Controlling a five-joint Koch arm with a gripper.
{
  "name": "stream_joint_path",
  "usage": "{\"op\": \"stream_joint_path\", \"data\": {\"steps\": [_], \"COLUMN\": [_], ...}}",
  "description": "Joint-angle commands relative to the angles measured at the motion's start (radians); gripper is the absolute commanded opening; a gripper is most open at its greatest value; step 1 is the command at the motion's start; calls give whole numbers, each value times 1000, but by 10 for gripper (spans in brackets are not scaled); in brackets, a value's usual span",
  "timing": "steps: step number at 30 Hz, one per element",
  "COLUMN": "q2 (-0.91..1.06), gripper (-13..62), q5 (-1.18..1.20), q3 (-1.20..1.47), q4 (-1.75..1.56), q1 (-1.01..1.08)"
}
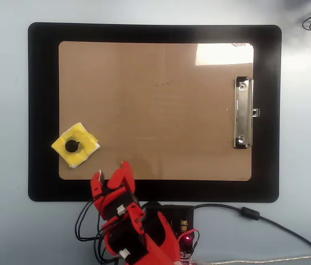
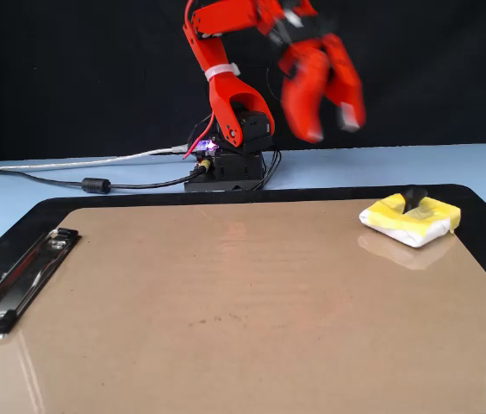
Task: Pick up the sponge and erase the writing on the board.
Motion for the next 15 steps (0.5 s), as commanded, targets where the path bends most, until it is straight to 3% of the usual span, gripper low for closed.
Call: {"op": "stream_joint_path", "data": {"steps": [1, 9, 15], "q2": [31, 35, 110], "gripper": [338, 339, 341], "q5": [23, 299, 390], "q3": [-51, 176, 413], "q4": [216, 236, 244], "q1": [140, 710, 830]}}
